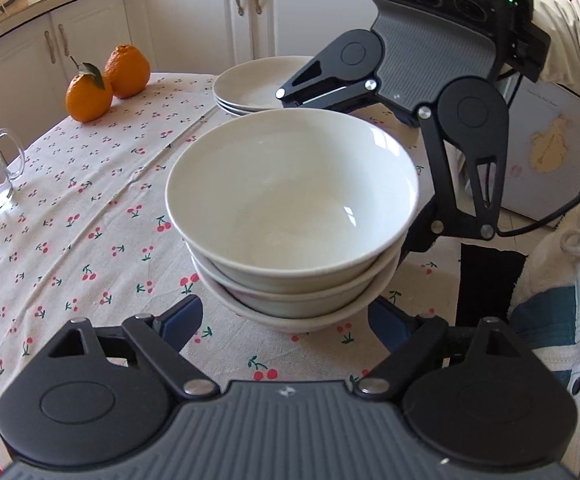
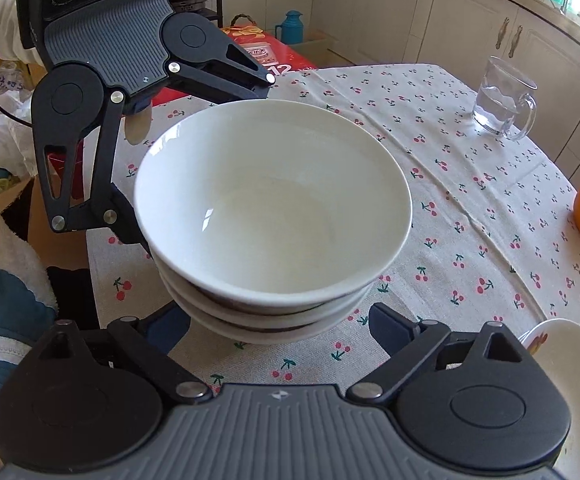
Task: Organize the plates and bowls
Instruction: 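Close the left tool on one rim of the bowl stack while the right tool grips the opposite rim, then lift the bowl stack with both tools and carry it over the plate stack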
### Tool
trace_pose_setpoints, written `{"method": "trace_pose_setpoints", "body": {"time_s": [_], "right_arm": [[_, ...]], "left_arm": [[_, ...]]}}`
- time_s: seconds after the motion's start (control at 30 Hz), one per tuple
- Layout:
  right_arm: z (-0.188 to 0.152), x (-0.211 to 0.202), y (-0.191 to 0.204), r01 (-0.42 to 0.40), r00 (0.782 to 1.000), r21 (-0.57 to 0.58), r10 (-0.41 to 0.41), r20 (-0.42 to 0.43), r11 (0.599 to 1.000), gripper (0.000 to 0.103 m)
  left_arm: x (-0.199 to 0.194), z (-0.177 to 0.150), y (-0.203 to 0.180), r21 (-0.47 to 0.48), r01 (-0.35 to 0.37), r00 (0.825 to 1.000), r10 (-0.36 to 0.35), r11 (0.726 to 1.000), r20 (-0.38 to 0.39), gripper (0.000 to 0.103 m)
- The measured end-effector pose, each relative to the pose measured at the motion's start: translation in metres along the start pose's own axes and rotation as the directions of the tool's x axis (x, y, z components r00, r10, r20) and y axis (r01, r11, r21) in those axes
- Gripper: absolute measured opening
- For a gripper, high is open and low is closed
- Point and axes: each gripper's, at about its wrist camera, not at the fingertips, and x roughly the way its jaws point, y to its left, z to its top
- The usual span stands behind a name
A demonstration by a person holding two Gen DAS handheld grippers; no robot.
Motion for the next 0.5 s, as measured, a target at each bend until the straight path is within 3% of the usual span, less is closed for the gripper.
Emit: {"method": "trace_pose_setpoints", "body": {"time_s": [0.2, 0.5], "right_arm": [[0.001, 0.003, -0.006, -0.051, 0.999, 0.012, 0.051, -0.005, 0.999, 0.091], [0.002, 0.002, -0.005, -0.062, 0.998, 0.009, 0.062, -0.009, 0.998, 0.088]], "left_arm": [[0.005, 0.002, 0.007, 0.020, 0.052, 0.999, -0.052, 0.998, 0.009, 0.085], [0.007, 0.002, 0.011, 0.040, 0.088, 0.996, -0.089, 0.995, 0.009, 0.082]]}}
